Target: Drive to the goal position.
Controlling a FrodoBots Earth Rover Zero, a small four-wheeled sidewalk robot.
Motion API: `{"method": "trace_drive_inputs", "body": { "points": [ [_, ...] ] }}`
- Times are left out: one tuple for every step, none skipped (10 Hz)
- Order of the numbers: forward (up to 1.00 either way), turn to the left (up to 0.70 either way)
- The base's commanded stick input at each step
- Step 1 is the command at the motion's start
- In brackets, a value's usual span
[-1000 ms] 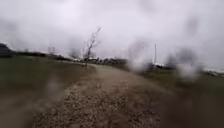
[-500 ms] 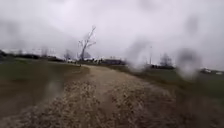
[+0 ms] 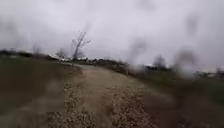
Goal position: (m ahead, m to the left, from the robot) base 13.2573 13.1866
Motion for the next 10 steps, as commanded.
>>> {"method": "trace_drive_inputs", "body": {
  "points": [
    [1.0, 0.0],
    [1.0, 0.0],
    [1.0, 0.0],
    [1.0, 0.0],
    [1.0, 0.0],
    [1.0, 0.01],
    [1.0, 0.07],
    [1.0, 0.13],
    [1.0, 0.18],
    [1.0, 0.24]
  ]
}}
